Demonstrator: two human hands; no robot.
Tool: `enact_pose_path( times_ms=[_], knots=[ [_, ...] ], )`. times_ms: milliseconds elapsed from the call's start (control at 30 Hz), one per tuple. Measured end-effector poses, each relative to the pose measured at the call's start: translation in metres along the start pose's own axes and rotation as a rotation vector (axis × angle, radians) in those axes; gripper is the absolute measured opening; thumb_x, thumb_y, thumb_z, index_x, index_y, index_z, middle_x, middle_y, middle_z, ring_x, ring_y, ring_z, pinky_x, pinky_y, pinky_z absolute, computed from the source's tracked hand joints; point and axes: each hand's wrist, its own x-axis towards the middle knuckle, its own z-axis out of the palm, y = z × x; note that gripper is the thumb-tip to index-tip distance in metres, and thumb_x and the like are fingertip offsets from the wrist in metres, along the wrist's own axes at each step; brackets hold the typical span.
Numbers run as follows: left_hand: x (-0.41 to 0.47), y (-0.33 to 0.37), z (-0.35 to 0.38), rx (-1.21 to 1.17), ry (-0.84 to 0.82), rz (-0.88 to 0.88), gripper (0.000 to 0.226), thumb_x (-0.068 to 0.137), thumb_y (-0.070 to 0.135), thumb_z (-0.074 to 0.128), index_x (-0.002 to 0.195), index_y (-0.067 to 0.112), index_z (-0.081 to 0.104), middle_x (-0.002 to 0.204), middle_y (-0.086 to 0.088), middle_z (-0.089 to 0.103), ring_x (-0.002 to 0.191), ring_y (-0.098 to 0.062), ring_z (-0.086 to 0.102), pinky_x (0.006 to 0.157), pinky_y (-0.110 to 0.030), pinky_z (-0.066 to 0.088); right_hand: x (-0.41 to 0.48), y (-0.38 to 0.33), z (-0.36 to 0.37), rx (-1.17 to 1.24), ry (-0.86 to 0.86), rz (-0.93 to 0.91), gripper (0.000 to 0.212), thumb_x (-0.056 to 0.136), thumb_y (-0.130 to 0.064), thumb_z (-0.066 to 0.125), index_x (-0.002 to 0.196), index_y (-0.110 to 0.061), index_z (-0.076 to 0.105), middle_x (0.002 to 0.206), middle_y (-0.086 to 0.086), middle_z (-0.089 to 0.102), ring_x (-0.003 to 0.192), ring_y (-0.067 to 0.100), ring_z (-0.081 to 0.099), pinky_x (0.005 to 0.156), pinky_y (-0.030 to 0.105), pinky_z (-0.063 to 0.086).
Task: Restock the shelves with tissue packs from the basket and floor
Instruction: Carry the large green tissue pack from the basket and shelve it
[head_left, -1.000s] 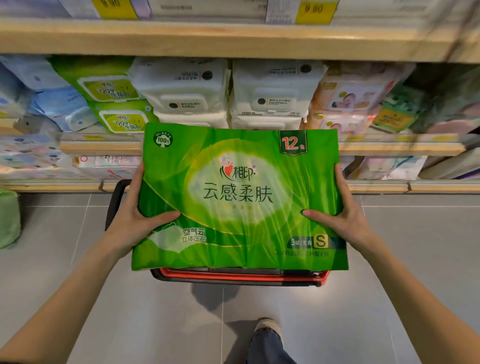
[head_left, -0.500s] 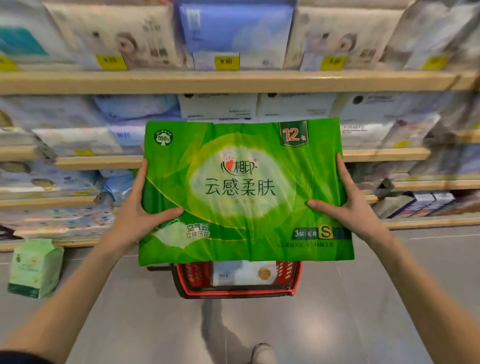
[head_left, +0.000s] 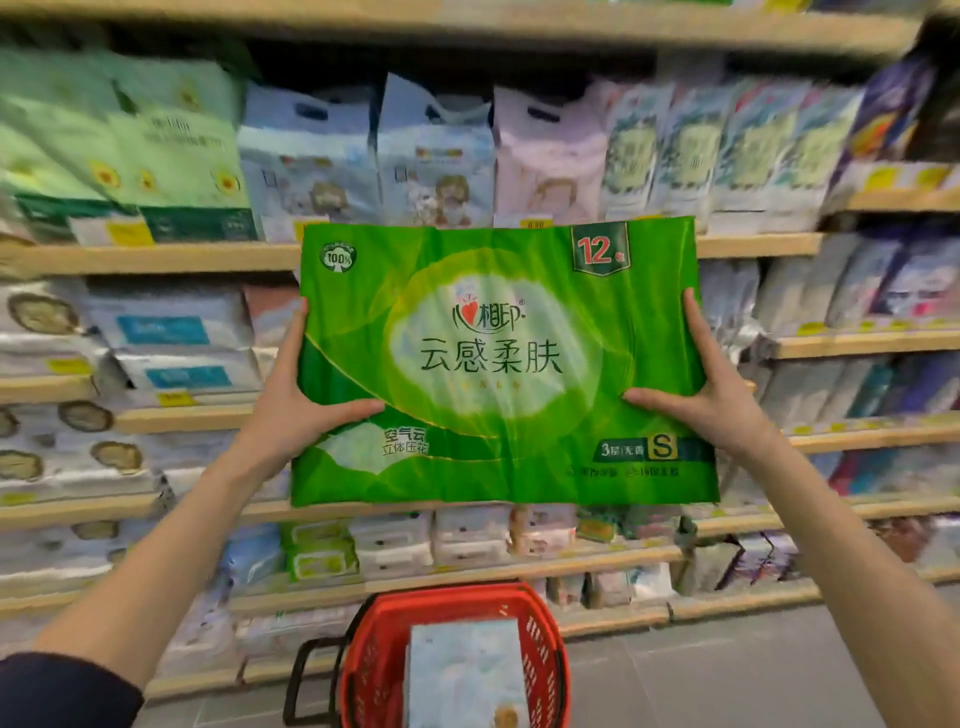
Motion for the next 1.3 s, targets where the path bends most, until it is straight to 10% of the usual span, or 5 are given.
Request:
enact_pose_path(
  times_ms=[167, 467, 733, 1000, 1300],
  knots=[
    [0.015, 0.068, -0.015, -0.030, 0.014, 0.104, 0.124, 0.048, 0.036, 0.082, 0.147, 0.042, 0.007, 0.156, 0.010, 0.020, 0.136, -0.005, 0.025, 0.112, -0.031, 0.024, 0.007, -0.055, -0.052, -0.071, 0.069, -0.064, 0.124, 0.043, -0.077, 0.070, 0.144, -0.049, 0.005, 0.154, -0.011, 0.023, 0.139, 0.005, 0.027, 0.114, 0.032, 0.025],
    [0.042, 0.147, -0.011, -0.073, 0.009, 0.240, 0.122, 0.046, 0.041, 0.084, 0.140, 0.058, 0.007, 0.155, 0.012, 0.023, 0.138, -0.013, 0.030, 0.112, -0.048, 0.031, 0.017, -0.100, -0.122, -0.078, 0.190, -0.139, 0.114, 0.057, -0.036, 0.076, 0.146, -0.044, 0.005, 0.143, -0.019, 0.023, 0.131, 0.001, 0.028, 0.106, 0.023, 0.028],
    [0.081, 0.202, 0.046, -0.046, 0.081, 0.357, 0.122, 0.048, 0.039, 0.083, 0.143, 0.051, 0.008, 0.154, 0.009, 0.028, 0.137, -0.011, 0.032, 0.113, -0.043, 0.029, 0.056, -0.072, -0.193, -0.064, 0.251, -0.210, 0.122, 0.042, -0.076, 0.073, 0.141, -0.058, 0.004, 0.156, -0.009, 0.023, 0.140, 0.013, 0.030, 0.113, 0.048, 0.030],
    [0.129, 0.249, 0.142, -0.057, 0.178, 0.411, 0.116, 0.056, 0.023, 0.084, 0.144, 0.044, 0.010, 0.141, 0.022, 0.025, 0.127, 0.003, 0.028, 0.104, -0.021, 0.026, 0.119, -0.023, -0.276, -0.080, 0.274, -0.245, 0.117, 0.053, -0.053, 0.077, 0.145, -0.048, 0.005, 0.155, -0.006, 0.024, 0.137, 0.007, 0.028, 0.114, 0.038, 0.027],
    [0.199, 0.302, 0.188, -0.011, 0.229, 0.457, 0.117, 0.059, 0.022, 0.085, 0.146, 0.046, 0.009, 0.149, 0.014, 0.029, 0.127, 0.000, 0.031, 0.106, -0.025, 0.027, 0.208, 0.012, -0.333, -0.041, 0.275, -0.304, 0.120, 0.034, -0.079, 0.071, 0.133, -0.065, 0.005, 0.154, -0.007, 0.026, 0.138, 0.013, 0.034, 0.112, 0.047, 0.033]
  ],
)
